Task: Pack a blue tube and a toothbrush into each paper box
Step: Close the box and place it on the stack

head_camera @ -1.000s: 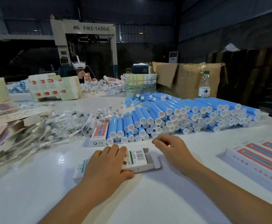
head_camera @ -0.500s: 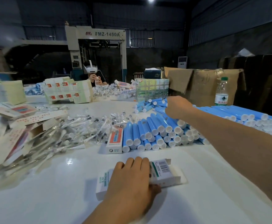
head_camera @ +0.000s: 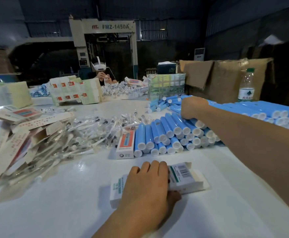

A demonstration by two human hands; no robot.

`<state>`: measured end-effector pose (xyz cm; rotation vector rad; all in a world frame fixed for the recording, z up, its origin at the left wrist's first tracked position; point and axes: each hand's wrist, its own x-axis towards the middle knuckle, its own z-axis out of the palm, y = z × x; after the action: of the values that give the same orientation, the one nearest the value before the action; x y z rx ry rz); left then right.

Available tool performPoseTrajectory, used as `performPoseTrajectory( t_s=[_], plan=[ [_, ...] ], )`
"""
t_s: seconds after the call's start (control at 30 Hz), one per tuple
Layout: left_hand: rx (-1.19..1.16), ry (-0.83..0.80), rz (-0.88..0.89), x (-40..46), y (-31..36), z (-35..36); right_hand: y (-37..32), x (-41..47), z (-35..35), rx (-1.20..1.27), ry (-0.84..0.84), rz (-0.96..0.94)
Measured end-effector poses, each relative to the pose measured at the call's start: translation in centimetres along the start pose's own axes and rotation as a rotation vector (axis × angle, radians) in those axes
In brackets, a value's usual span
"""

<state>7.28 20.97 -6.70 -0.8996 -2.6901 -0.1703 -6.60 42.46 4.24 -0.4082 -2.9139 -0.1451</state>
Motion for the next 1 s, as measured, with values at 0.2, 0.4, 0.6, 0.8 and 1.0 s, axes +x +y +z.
performPoseTrajectory(
  t_s=[0.2, 0.4, 0.6, 0.8, 1.0],
  plan=[
    [-0.001, 0.029, -0.019, -0.1, -0.1, 0.1, 2.1, -4.4, -2.0, 0.601, 0.041, 0.093],
    [0.012, 0.110, -0.078, -0.3, -0.1, -0.1, 5.4, -11.8, 0.5, 1.401, 0.085, 0.196],
    [0.039, 0.137, -0.125, -0.4, 0.5, -0.1, 5.2, -16.7, 5.0, 1.681, 0.142, 0.207],
    [-0.008, 0.188, -0.152, -0.4, 0.6, 0.0, 2.5, -18.3, 6.1, 1.716, 0.120, 0.220],
    [0.010, 0.186, -0.168, -0.2, 0.7, -0.2, 0.4, -20.0, 7.4, 1.516, 0.037, 0.075]
  ],
)
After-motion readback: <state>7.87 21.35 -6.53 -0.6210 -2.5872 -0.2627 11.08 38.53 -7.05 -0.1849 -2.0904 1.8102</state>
